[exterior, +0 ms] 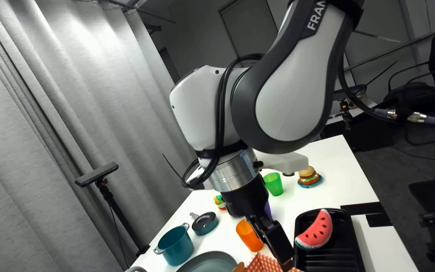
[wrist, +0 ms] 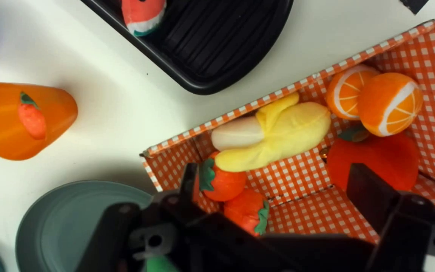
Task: Move the watermelon and the banana plush toys from the box to the oven tray
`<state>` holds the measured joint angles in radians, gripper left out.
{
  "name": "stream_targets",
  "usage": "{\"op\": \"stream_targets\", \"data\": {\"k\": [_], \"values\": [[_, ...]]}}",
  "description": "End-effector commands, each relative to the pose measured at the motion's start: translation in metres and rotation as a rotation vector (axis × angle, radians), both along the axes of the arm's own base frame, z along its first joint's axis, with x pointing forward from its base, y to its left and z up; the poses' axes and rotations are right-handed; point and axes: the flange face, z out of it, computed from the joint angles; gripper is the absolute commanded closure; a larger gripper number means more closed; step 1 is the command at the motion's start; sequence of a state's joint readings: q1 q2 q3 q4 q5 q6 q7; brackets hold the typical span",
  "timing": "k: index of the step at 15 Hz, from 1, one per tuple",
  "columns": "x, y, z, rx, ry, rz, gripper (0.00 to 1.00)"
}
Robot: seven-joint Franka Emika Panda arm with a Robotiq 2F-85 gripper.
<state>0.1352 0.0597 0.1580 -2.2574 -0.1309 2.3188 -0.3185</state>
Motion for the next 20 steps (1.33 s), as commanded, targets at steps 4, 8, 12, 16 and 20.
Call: {"op": "stream_targets", "data": {"k": [4, 8, 12, 16, 20], "values": [[0.009, 0.027, -0.022, 0.015, 0.039, 0.076, 0.0], [0.01, 0.036, -0.038, 0.011, 0.068, 0.091, 0.0], [0.016, 0.029, -0.054, 0.006, 0.092, 0.053, 0.0], [0.021, 0.021, -0.07, 0.006, 0.117, 0.036, 0.0], [0.029, 0.016, -0.086, 0.005, 0.133, -0.043, 0.0]]}}
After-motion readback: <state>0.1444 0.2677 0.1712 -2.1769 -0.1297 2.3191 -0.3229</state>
